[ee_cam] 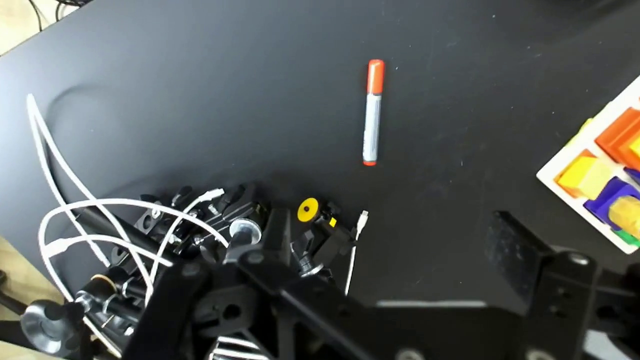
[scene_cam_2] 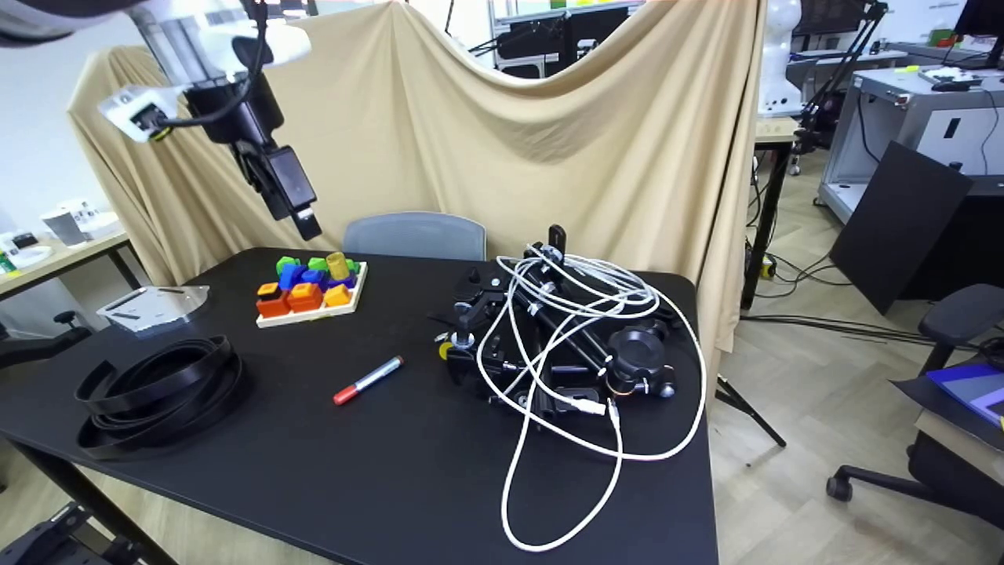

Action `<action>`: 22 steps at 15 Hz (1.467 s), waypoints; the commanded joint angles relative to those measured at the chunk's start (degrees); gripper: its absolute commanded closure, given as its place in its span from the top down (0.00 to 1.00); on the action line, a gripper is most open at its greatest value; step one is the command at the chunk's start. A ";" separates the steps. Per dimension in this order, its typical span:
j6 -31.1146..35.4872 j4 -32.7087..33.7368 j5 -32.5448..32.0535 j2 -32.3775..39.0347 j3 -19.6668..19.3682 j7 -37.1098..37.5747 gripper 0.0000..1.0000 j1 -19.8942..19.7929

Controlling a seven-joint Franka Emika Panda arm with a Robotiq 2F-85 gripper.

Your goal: Move the marker to the left

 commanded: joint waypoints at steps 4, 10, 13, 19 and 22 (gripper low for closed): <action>6.91 -1.24 3.11 9.71 -0.23 2.21 1.00 0.99; 8.52 -1.52 2.92 13.95 -0.89 0.84 1.00 1.79; 8.80 -1.51 2.93 14.62 -0.92 0.94 1.00 1.85; 17.78 -2.82 12.54 18.31 -0.76 -1.00 1.00 3.37; 20.22 -2.63 16.60 21.88 -0.79 -2.03 1.00 3.74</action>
